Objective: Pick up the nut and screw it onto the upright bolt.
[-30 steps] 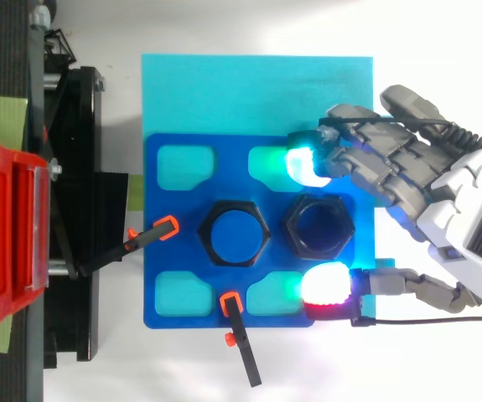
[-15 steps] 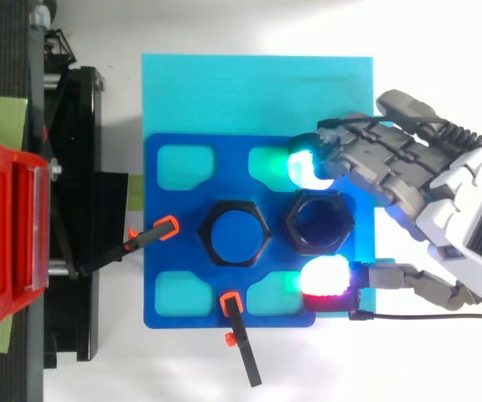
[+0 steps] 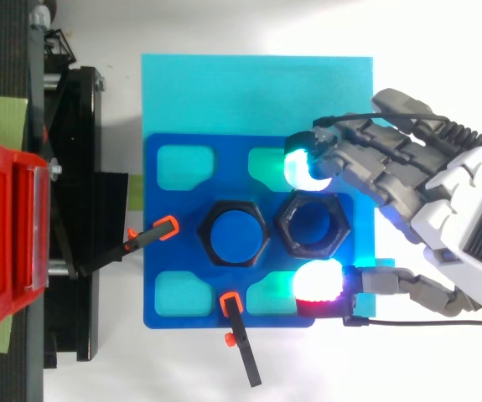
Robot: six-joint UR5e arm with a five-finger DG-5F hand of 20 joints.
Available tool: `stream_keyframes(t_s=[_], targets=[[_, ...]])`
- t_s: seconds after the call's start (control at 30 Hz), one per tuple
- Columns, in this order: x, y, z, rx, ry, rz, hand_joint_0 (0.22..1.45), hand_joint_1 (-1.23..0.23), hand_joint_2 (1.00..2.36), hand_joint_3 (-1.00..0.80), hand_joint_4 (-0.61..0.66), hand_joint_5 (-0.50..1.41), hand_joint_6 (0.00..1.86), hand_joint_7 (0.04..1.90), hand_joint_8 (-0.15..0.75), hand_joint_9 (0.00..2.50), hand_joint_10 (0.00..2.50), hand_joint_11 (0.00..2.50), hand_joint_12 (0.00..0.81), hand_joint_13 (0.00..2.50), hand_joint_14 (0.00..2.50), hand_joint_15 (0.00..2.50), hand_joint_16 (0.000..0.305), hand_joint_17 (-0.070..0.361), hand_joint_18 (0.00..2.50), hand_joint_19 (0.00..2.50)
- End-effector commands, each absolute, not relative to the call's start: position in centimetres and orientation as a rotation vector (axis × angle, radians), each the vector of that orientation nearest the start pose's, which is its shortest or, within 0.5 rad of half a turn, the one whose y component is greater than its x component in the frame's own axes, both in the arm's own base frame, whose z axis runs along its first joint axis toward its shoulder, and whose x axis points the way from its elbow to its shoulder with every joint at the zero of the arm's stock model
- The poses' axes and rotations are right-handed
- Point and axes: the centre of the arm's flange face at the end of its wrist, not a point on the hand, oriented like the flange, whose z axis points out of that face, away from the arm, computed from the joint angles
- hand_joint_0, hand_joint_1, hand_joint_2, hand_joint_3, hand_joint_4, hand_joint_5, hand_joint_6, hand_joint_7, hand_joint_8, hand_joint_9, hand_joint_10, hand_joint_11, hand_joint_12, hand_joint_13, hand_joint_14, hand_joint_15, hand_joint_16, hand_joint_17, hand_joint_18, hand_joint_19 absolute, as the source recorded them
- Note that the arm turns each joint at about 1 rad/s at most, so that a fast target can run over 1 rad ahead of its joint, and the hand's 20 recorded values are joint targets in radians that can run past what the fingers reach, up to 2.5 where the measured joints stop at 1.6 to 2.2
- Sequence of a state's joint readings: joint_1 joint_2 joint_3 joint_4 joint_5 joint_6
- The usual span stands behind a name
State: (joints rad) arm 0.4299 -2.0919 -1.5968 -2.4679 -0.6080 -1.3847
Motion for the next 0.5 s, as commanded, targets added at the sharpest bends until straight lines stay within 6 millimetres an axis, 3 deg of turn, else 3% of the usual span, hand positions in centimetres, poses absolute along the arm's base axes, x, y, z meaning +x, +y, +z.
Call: stream_keyframes(t_s=[0.0, 0.13, 0.47], targets=[[64.7, 5.9, 23.9, 0.630, 1.393, -0.184, 0.57, -0.69, 1.00, -0.50, 0.20, -0.14, 0.53, 1.23, 0.274, 0.74, 0.01, 0.25, 0.325, 0.60, 0.00, 0.07, 0.040, 0.090, 0.58, 0.22], [64.1, 5.7, 25.0, 0.714, 1.362, -0.099, 0.57, -0.69, 1.00, -0.50, 0.21, -0.14, 0.53, 1.24, 0.274, 0.74, 0.01, 0.25, 0.324, 0.59, 0.00, 0.08, 0.040, 0.090, 0.58, 0.22], [62.6, 5.0, 27.1, 0.716, 1.407, -0.114, 0.56, -0.69, 1.00, -0.50, 0.20, -0.14, 0.53, 1.24, 0.274, 0.74, 0.01, 0.26, 0.327, 0.59, 0.00, 0.08, 0.040, 0.091, 0.57, 0.21]])
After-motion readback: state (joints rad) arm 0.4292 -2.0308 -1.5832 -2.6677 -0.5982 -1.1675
